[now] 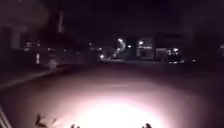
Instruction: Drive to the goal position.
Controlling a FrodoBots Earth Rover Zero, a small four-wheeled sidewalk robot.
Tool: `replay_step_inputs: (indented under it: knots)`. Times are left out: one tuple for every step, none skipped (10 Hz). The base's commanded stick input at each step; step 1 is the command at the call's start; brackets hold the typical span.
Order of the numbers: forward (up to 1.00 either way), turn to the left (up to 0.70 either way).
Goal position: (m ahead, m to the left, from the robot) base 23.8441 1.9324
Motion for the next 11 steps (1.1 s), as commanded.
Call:
replay_step_inputs:
  knots:
    - [0.50,0.00]
    - [0.50,0.00]
    - [0.50,0.00]
    - [0.50,0.00]
    - [0.50,0.00]
    - [0.50,0.00]
    - [0.50,0.00]
    - [0.50,0.00]
    - [0.50,0.00]
    - [0.50,0.00]
    - [0.50,0.00]
